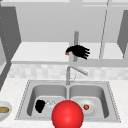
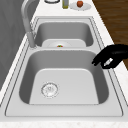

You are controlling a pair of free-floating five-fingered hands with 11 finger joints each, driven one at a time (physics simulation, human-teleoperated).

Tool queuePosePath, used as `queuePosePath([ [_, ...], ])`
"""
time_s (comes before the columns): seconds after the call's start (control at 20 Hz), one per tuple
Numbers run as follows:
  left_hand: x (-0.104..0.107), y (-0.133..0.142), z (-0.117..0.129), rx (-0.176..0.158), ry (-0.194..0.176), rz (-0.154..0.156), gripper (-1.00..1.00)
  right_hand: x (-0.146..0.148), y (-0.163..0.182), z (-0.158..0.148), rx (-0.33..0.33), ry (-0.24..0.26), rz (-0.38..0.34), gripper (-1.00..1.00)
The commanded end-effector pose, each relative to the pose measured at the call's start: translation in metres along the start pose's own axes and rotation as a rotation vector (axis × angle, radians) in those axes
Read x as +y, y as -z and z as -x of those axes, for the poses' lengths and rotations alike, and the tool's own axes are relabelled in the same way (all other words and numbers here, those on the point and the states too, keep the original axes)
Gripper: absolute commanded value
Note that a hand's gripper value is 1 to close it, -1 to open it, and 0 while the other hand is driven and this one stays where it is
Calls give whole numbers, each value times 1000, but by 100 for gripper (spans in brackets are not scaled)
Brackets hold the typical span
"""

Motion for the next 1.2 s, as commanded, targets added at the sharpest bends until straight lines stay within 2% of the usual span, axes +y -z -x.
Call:
queuePosePath([
  [0.0, 0, 0, 0, 0, 0, 0, 0, 17, -3, -11, -47, 93, -11, -100],
  [0.2, 0, 0, 0, 0, 0, 0, 0, 37, 10, -18, -26, 54, -26, -100],
  [0.3, 0, 0, 0, 0, 0, 0, 0, 43, 19, -20, -30, 76, -17, -100],
  [0.45, 0, 0, 0, 0, 0, 0, 0, 36, 28, -16, -39, 146, 11, -100],
  [0.7, 0, 0, 0, 0, 0, 0, 0, 43, 28, -12, -70, 145, 29, -100],
  [0.9, 0, 0, 0, 0, 0, 0, 0, 54, 32, -15, -56, 140, 22, -100],
  [1.15, 0, 0, 0, 0, 0, 0, 0, 55, 32, -17, -61, 133, 19, -100],
])
